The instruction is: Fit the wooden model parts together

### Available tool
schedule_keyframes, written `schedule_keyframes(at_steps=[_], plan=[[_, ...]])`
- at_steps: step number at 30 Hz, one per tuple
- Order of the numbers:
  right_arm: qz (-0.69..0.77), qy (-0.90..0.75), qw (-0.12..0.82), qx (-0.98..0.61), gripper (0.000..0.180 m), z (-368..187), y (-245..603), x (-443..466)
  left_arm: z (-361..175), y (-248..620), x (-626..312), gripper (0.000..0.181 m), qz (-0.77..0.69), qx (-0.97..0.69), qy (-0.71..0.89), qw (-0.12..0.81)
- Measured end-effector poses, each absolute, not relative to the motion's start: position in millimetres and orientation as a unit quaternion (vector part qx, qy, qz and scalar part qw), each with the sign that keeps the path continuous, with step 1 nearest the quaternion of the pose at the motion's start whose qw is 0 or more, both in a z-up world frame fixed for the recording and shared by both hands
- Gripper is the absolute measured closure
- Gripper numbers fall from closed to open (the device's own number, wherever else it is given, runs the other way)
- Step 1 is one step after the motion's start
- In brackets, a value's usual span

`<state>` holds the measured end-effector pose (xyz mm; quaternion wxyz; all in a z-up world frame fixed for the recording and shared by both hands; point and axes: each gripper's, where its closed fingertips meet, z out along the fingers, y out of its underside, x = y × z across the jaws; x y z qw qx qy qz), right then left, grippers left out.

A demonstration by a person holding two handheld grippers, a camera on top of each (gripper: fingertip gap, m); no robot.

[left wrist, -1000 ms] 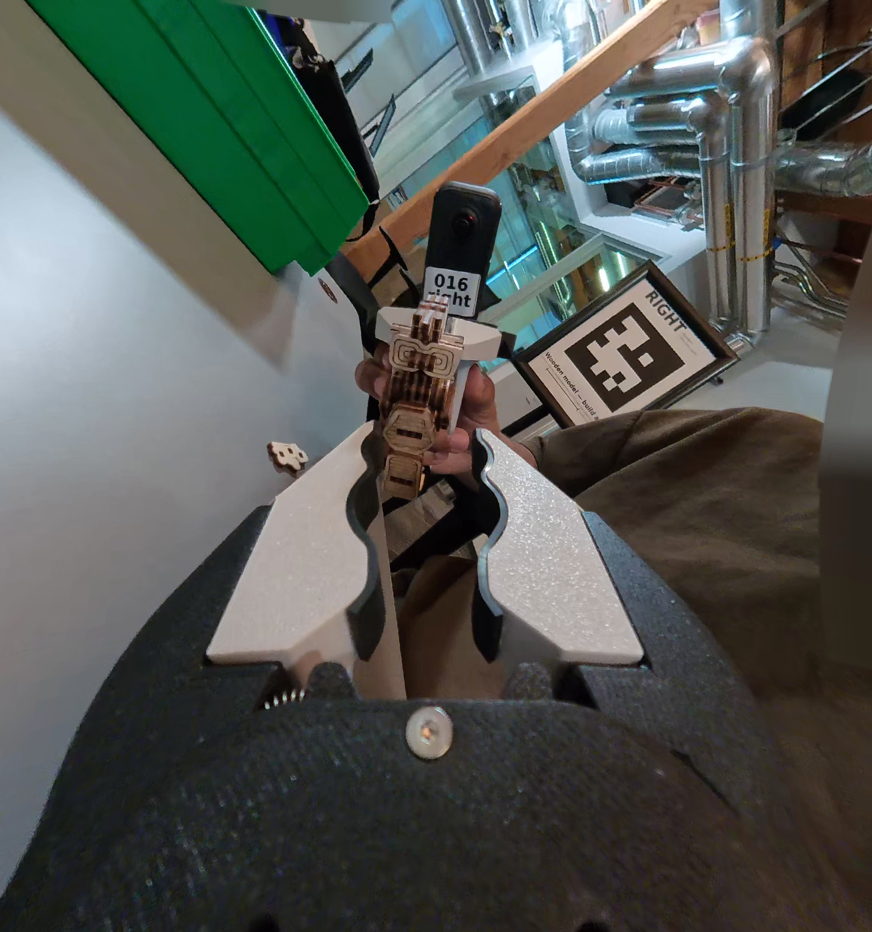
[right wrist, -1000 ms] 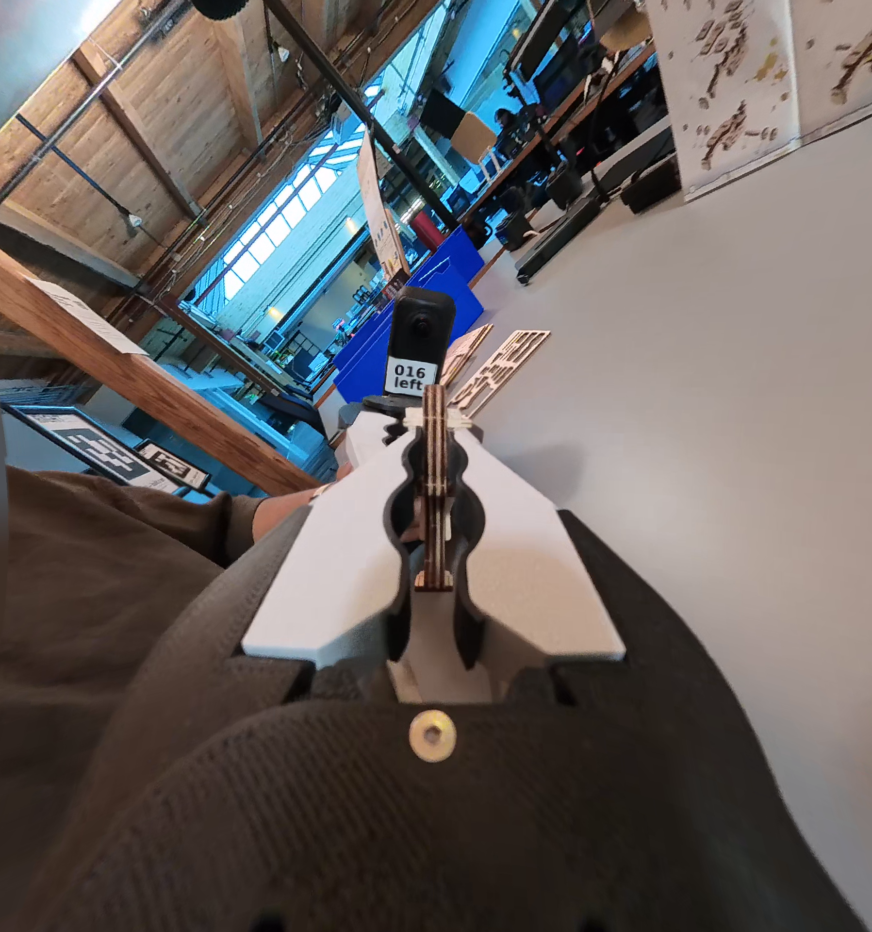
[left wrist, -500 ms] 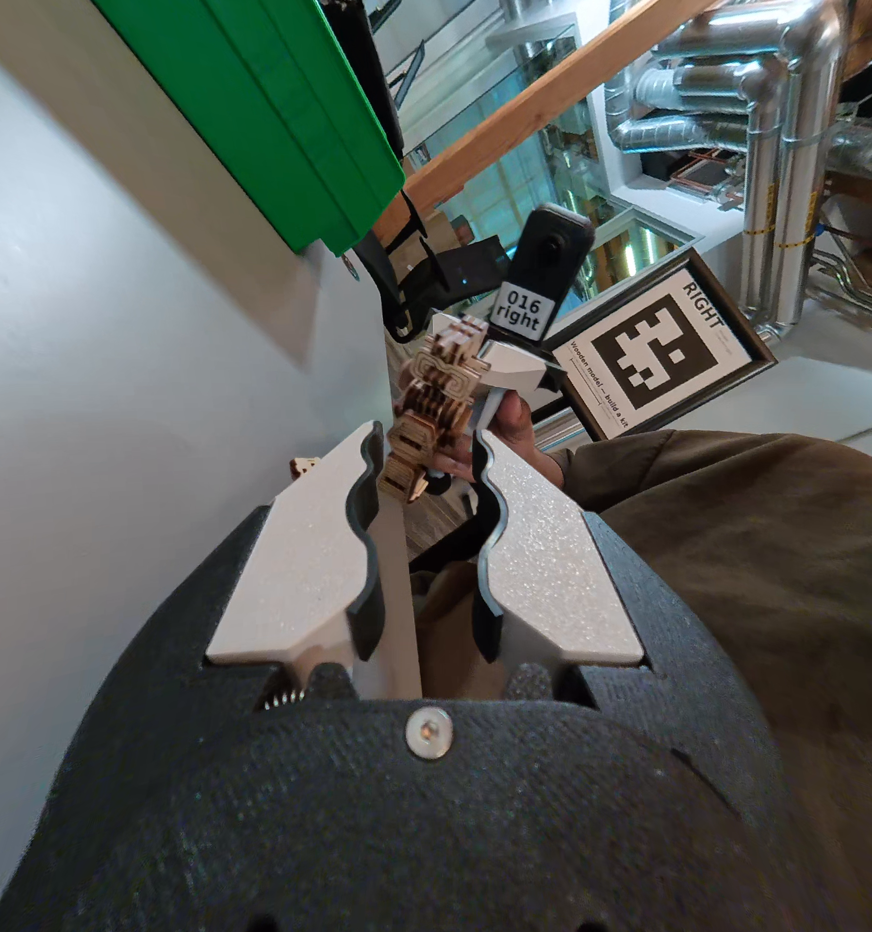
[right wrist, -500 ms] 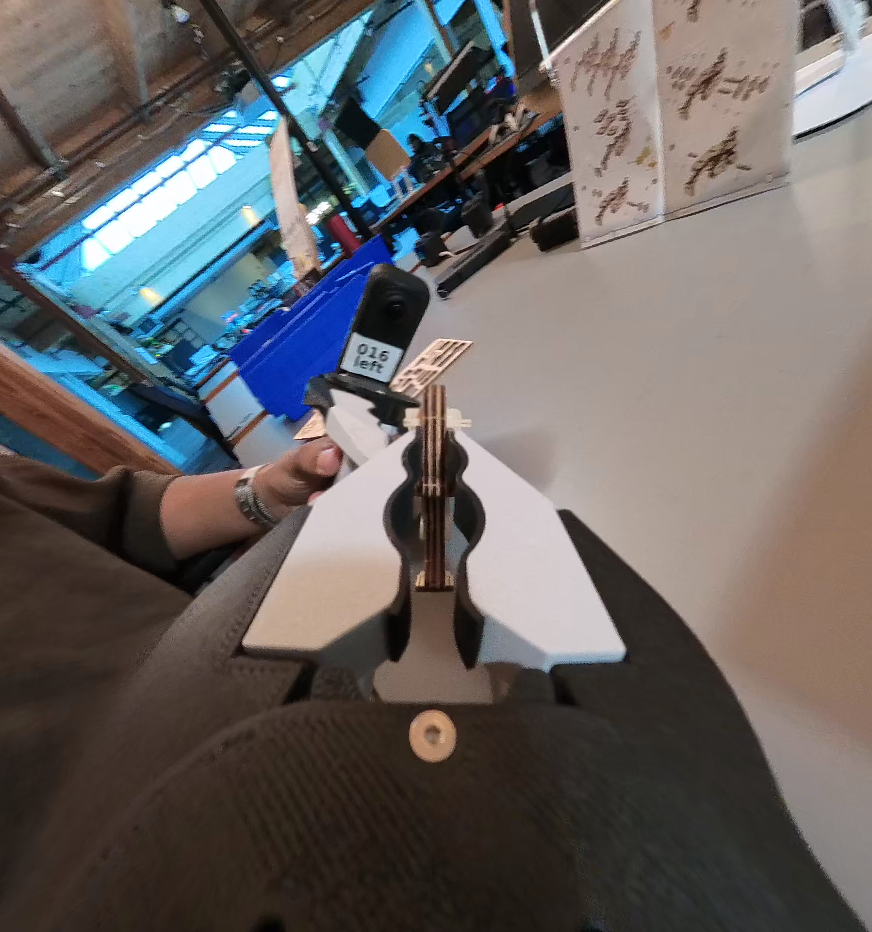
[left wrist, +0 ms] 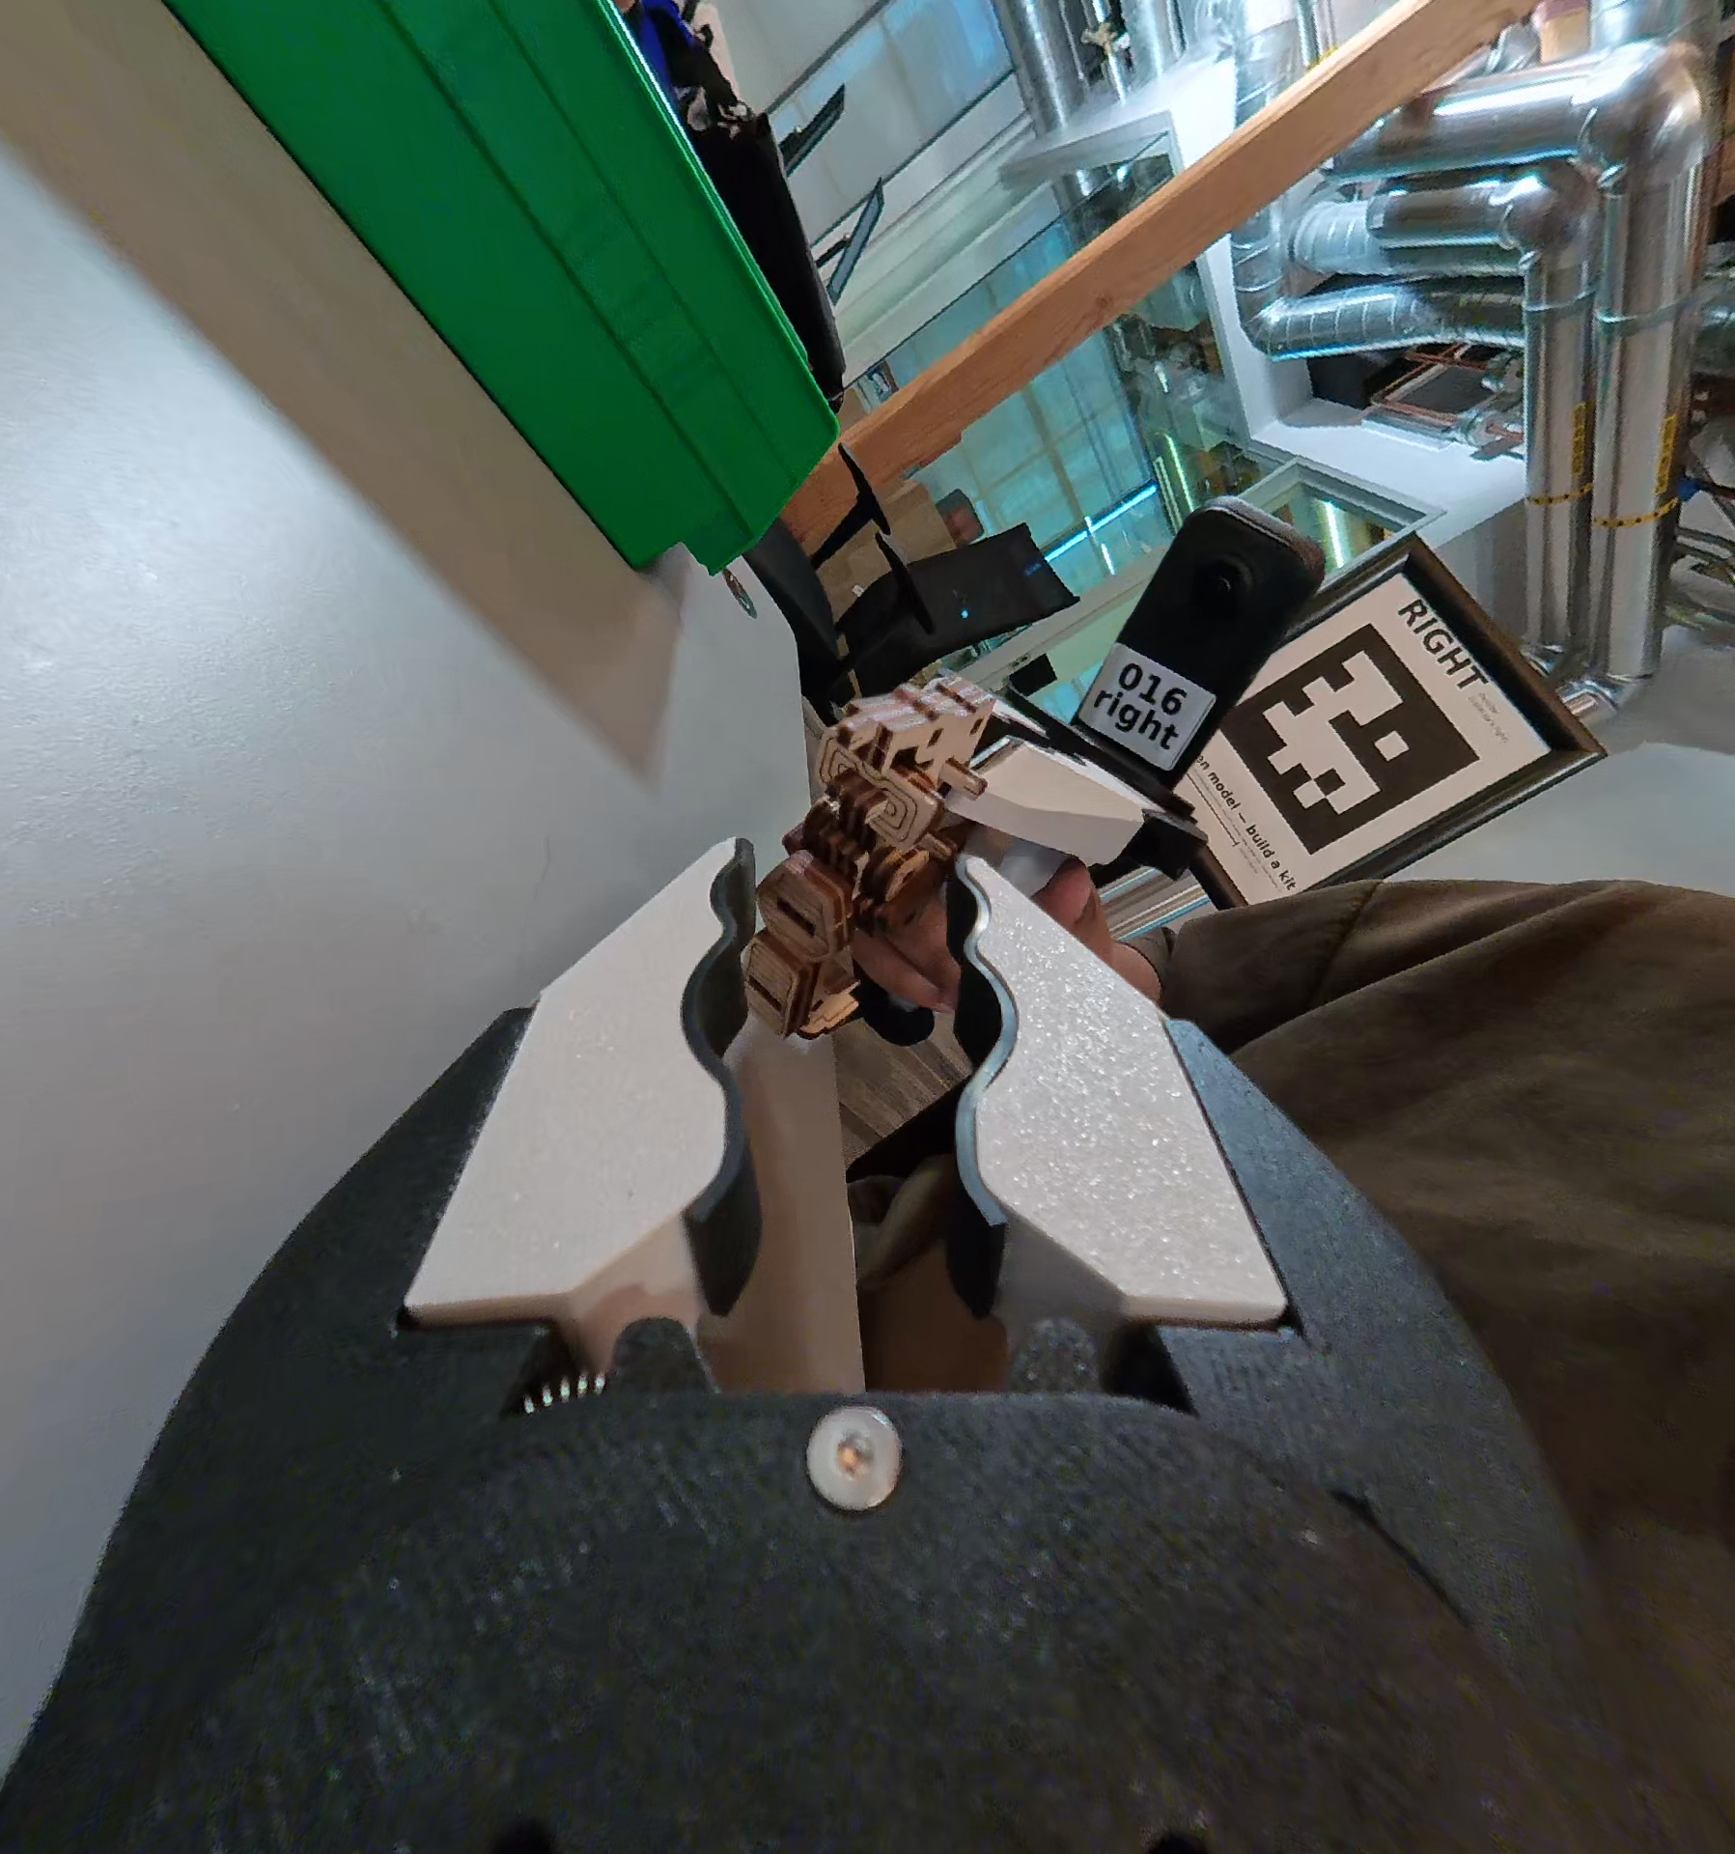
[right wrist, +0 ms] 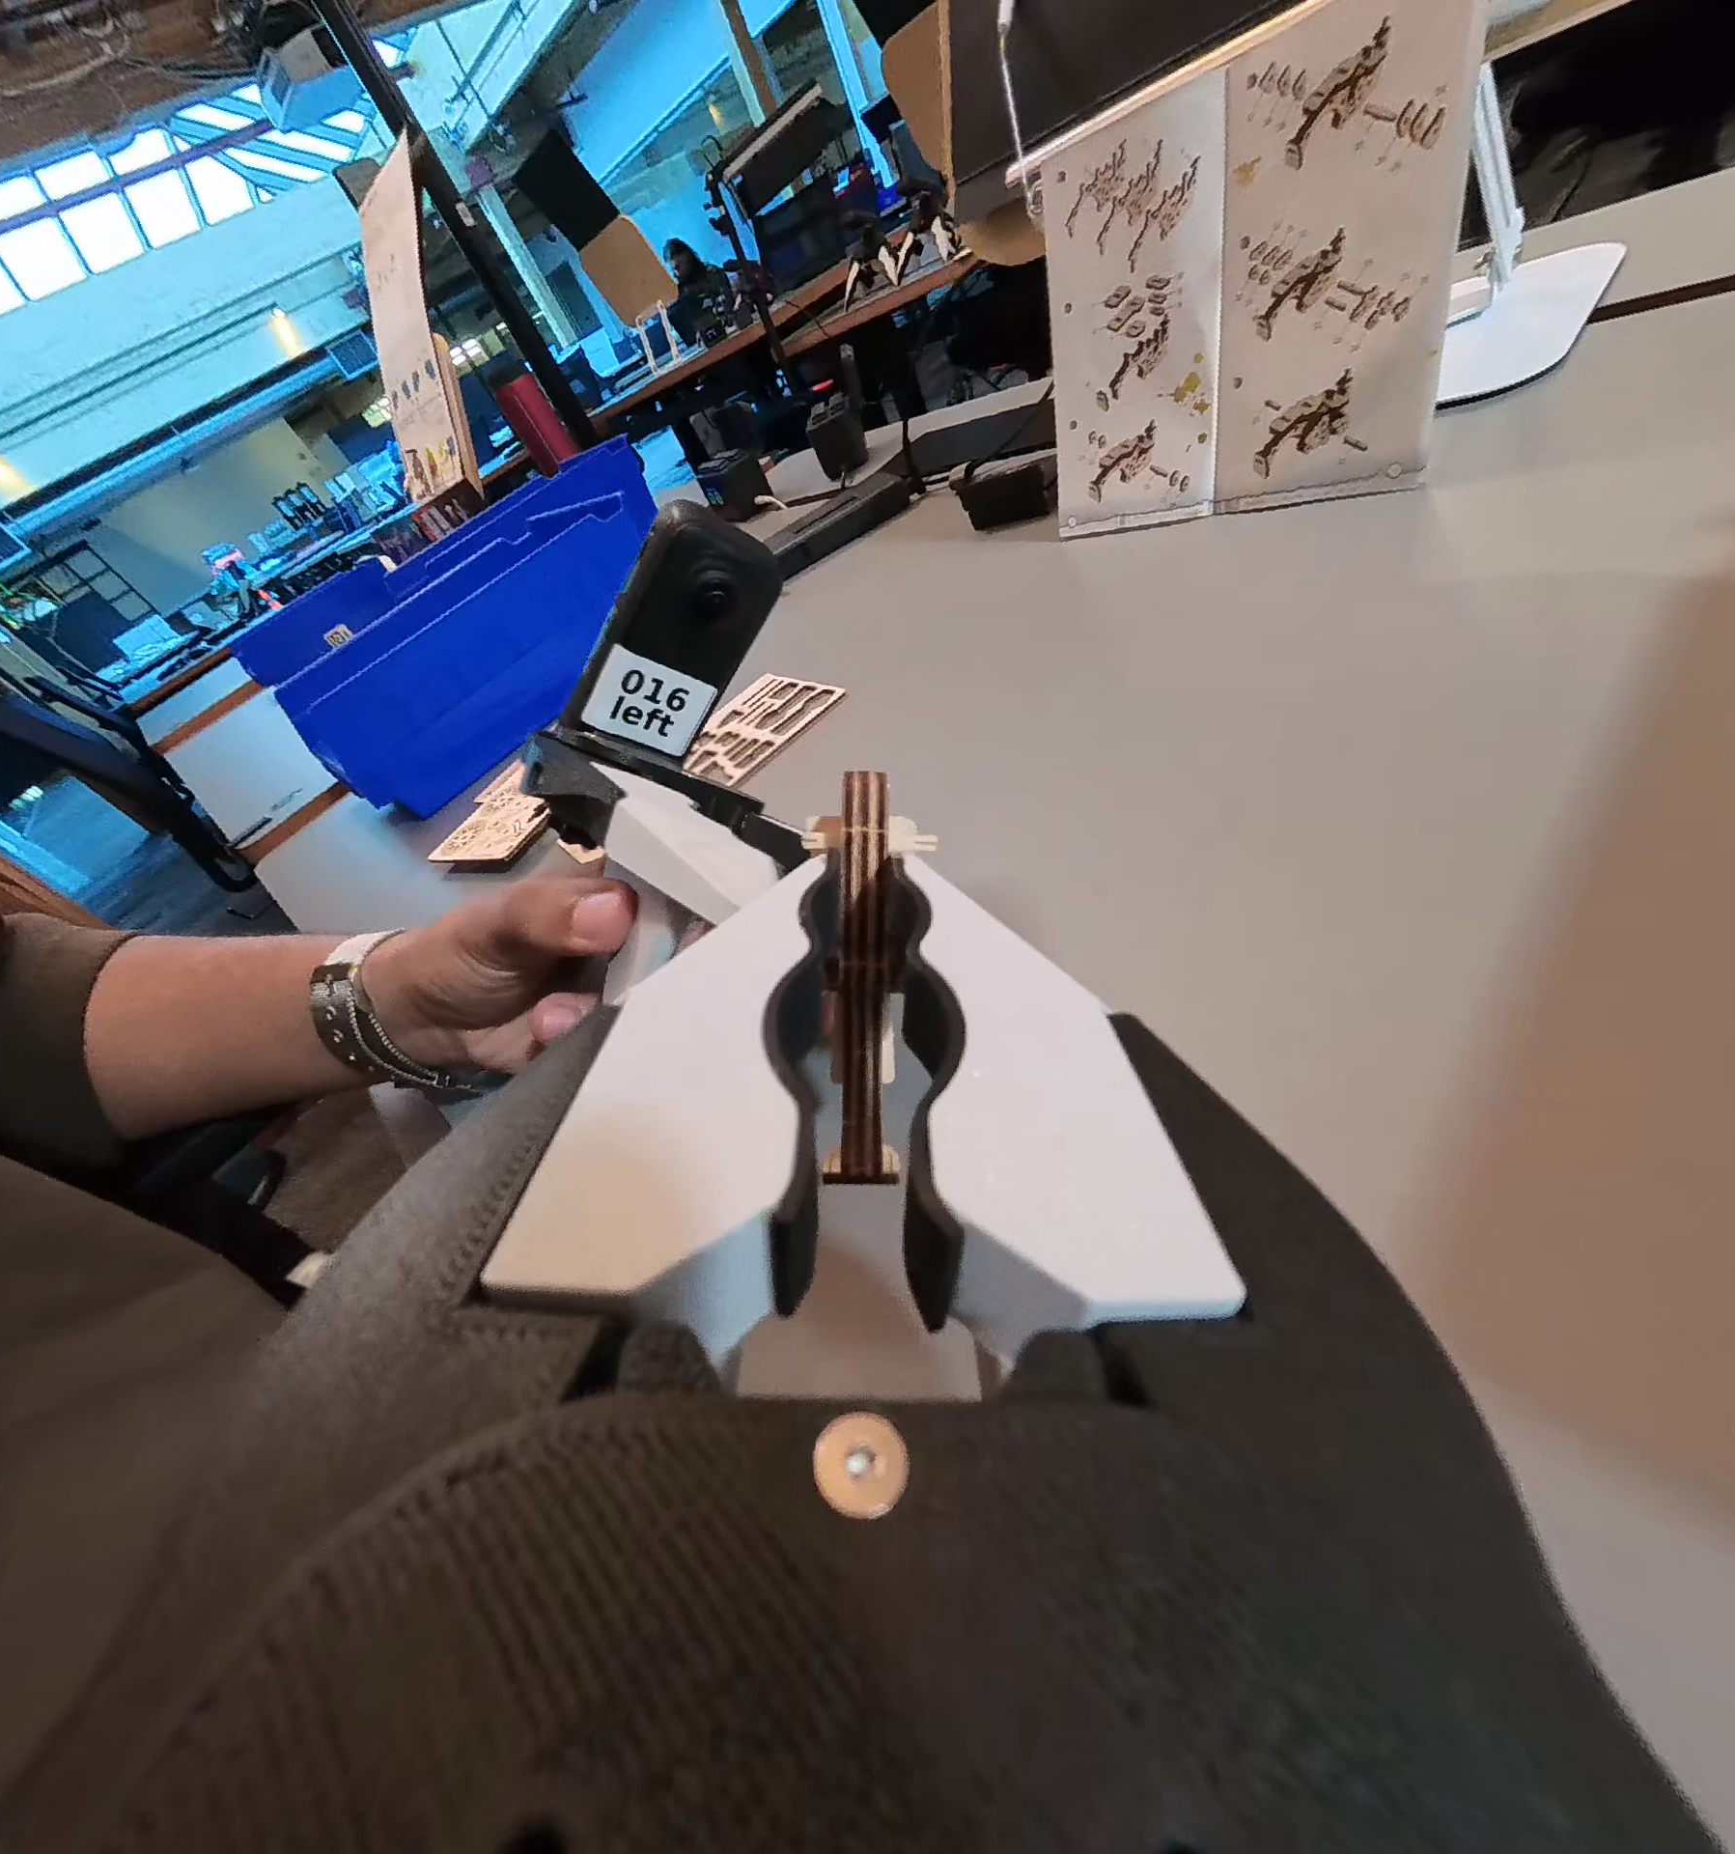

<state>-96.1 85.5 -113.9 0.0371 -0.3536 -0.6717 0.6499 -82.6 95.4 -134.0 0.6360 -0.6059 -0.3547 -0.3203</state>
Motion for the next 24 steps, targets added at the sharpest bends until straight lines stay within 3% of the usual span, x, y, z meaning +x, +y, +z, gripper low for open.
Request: schedule_keyframes(at_steps=[24], plan=[[0.661,-0.644,0.002,-0.384,0.172,-113.0,94.4,-102.7,-129.5,89.3,-90.1,0.154,-0.335,-0.576,-0.371,0.647]])
